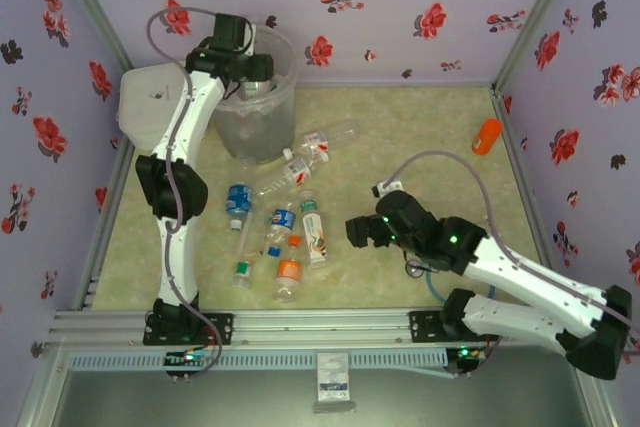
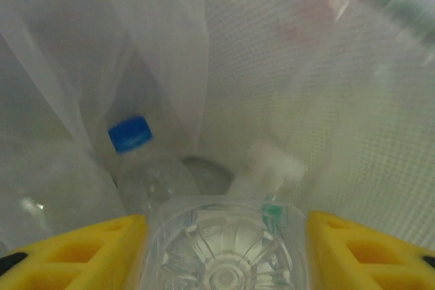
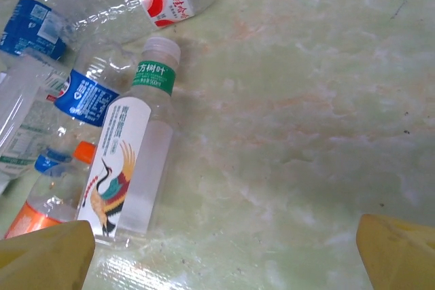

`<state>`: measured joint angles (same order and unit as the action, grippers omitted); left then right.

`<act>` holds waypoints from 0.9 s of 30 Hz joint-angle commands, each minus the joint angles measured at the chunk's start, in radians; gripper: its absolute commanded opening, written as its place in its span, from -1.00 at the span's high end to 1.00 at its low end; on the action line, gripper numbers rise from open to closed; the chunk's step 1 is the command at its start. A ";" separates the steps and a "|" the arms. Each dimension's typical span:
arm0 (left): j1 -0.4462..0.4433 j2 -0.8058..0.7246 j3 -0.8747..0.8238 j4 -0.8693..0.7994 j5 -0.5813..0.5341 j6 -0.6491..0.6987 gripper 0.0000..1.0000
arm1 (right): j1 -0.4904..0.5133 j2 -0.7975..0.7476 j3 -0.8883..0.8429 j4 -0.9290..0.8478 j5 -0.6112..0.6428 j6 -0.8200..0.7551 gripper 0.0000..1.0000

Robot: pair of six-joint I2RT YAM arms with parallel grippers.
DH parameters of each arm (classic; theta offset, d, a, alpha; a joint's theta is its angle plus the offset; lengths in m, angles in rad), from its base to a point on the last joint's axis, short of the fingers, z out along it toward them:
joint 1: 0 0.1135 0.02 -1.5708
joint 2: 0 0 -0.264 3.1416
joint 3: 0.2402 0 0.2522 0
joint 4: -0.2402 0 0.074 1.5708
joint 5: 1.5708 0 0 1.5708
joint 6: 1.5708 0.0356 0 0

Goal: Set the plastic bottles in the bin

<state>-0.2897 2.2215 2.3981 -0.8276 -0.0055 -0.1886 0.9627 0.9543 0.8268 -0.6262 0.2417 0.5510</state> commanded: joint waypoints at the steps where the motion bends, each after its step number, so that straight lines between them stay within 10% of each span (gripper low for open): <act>1: 0.002 -0.033 -0.059 0.025 0.026 0.026 0.34 | 0.017 0.096 0.050 0.022 0.024 0.038 -0.98; 5: 0.003 -0.046 -0.028 0.011 0.048 0.023 -0.32 | 0.045 0.197 0.064 0.074 -0.008 0.074 -0.99; 12: 0.007 -0.086 0.104 -0.062 0.049 0.036 -0.94 | 0.078 0.313 0.054 0.163 -0.053 0.139 -0.99; 20: 0.013 -0.243 0.088 -0.142 0.027 0.051 -1.00 | 0.107 0.482 0.094 0.226 -0.114 0.145 -0.96; 27: 0.011 -0.560 -0.347 -0.027 0.072 0.013 -1.00 | 0.126 0.570 0.117 0.254 -0.141 0.150 -0.68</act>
<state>-0.2848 1.7538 2.1880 -0.8871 0.0345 -0.1623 1.0790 1.5002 0.9134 -0.4023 0.1223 0.6895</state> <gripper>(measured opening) 0.996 0.853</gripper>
